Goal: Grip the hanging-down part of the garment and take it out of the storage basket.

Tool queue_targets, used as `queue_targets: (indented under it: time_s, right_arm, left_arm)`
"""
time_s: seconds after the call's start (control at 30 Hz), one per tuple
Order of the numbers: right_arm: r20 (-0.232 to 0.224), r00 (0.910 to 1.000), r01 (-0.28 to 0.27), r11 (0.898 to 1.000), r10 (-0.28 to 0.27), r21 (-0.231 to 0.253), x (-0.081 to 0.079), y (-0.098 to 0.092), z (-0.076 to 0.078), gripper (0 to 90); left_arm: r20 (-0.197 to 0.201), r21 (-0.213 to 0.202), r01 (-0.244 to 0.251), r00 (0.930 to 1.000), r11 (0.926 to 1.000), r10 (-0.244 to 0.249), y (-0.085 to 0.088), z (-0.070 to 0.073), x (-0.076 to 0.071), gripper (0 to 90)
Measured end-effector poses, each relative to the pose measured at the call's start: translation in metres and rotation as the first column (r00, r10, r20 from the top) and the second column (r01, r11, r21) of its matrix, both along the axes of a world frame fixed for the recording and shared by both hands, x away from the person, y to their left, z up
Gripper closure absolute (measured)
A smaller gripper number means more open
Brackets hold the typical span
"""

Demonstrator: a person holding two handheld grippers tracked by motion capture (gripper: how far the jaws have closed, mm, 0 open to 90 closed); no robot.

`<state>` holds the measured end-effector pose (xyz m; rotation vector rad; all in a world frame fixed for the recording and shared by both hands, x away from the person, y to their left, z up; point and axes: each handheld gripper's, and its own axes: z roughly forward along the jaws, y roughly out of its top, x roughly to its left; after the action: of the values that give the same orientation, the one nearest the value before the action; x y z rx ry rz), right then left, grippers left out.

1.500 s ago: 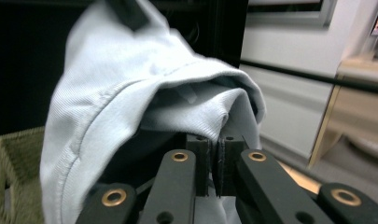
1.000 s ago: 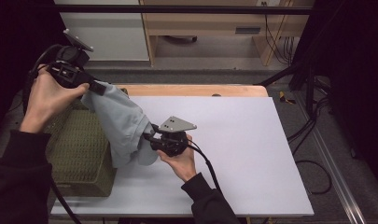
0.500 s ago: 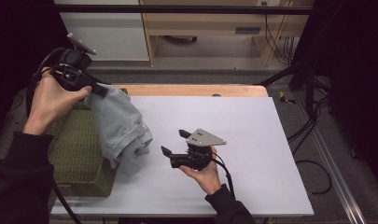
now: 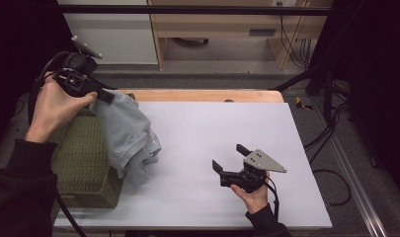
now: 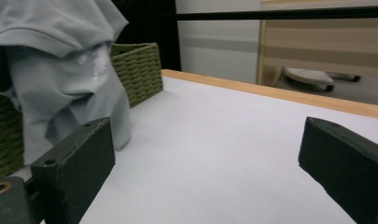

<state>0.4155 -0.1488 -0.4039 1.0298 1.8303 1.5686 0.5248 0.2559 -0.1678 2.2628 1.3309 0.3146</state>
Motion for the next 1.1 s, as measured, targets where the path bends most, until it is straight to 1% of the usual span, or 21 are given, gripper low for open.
queue_targets:
  time_s: [0.03, 0.07, 0.1, 0.13, 0.2, 0.23, 0.27, 0.3, 0.33, 0.43, 0.5, 0.53, 0.67, 0.77, 0.83, 1.1]
  right_arm:
    - [0.0, 1.0, 0.0, 1.0, 0.0, 0.0, 0.0, 0.0, 0.0, 4.1]
    - [0.004, 0.9999, 0.011, 1.0, -0.011, -0.003, -0.002, -0.004, -0.001, 3.9]
    - [-0.001, 0.9996, 0.027, 1.0, -0.027, 0.002, -0.005, -0.013, -0.004, 3.6]
    - [-0.001, 0.9996, 0.027, 1.0, -0.027, 0.002, -0.005, -0.013, -0.004, 3.6]
    - [-0.001, 0.9988, 0.05, 0.999, -0.05, 0.007, -0.009, -0.024, -0.008, 3.3]
    - [-0.001, 0.9988, 0.05, 0.999, -0.05, 0.007, -0.009, -0.024, -0.008, 3.3]
    - [0.008, 0.9977, 0.067, 0.998, -0.067, 0.004, -0.012, -0.031, -0.011, 3.0]
    - [0.007, 0.9968, 0.08, 0.997, -0.08, 0.0, -0.014, -0.035, -0.012, 3.0]
    - [0.012, 0.9967, 0.081, 0.997, -0.081, 0.0, -0.014, -0.037, -0.013, 2.9]
    - [0.008, 0.9945, 0.105, 0.994, -0.105, -0.009, -0.017, -0.044, -0.017, 2.6]
    - [0.011, 0.9941, 0.108, 0.994, -0.108, -0.012, -0.017, -0.046, -0.018, 2.4]
    - [0.004, 0.9925, 0.122, 0.992, -0.122, -0.007, -0.019, -0.05, -0.021, 2.4]
    - [0.006, 0.9912, 0.132, 0.991, -0.132, -0.004, -0.022, -0.054, -0.023, 2.2]
    - [-0.002, 0.9901, 0.14, 0.99, -0.14, 0.011, -0.026, -0.057, -0.023, 2.1]
    - [0.0, 0.99, 0.141, 0.99, -0.141, 0.015, -0.028, -0.058, -0.024, 2.0]
    - [-0.003, 0.9897, 0.143, 0.99, -0.143, 0.012, -0.03, -0.06, -0.023, 2.0]
  left_arm:
    - [0.0, 0.0, 0.0, 1.0, 1.0, 0.0, 0.0, 0.0, 0.0, 85.3]
    - [-0.002, 0.002, 0.002, 1.0, 1.0, -0.002, 0.0, 0.0, 0.0, 85.3]
    - [-0.001, 0.003, 0.0, 1.0, 1.0, 0.0, 0.0, 0.0, 0.0, 85.3]
    - [-0.001, 0.003, 0.0, 1.0, 1.0, 0.0, 0.0, 0.0, 0.0, 85.3]
    - [0.001, 0.002, -0.001, 1.0, 1.0, 0.001, 0.001, -0.001, 0.0, 85.3]
    - [0.001, 0.002, -0.001, 1.0, 1.0, 0.001, 0.001, -0.001, 0.0, 85.3]
    - [0.0, 0.002, -0.001, 1.0, 1.0, 0.001, 0.001, -0.001, -0.001, 85.3]
    - [0.0, 0.002, -0.001, 1.0, 1.0, 0.001, 0.002, -0.001, -0.001, 85.3]
    - [-0.001, 0.0, -0.002, 1.0, 1.0, 0.002, 0.002, -0.001, -0.001, 85.3]
    - [0.001, -0.004, -0.003, 1.0, 1.0, 0.003, 0.004, -0.001, -0.001, 85.3]
    - [0.002, -0.004, -0.003, 1.0, 1.0, 0.003, 0.004, -0.001, -0.001, 85.3]
    - [0.001, -0.005, -0.004, 1.0, 1.0, 0.004, 0.005, -0.001, -0.001, 85.3]
    - [0.0, -0.008, -0.004, 1.0, 1.0, 0.004, 0.006, -0.001, -0.001, 85.3]
    - [-0.001, -0.013, -0.002, 1.0, 0.9999, 0.001, 0.007, -0.002, -0.001, 85.3]
    - [-0.003, -0.015, -0.002, 1.0, 0.9999, 0.002, 0.007, -0.002, 0.0, 85.3]
    - [-0.002, -0.013, 0.008, 1.0, 0.9999, -0.008, 0.002, -0.002, -0.002, 85.4]
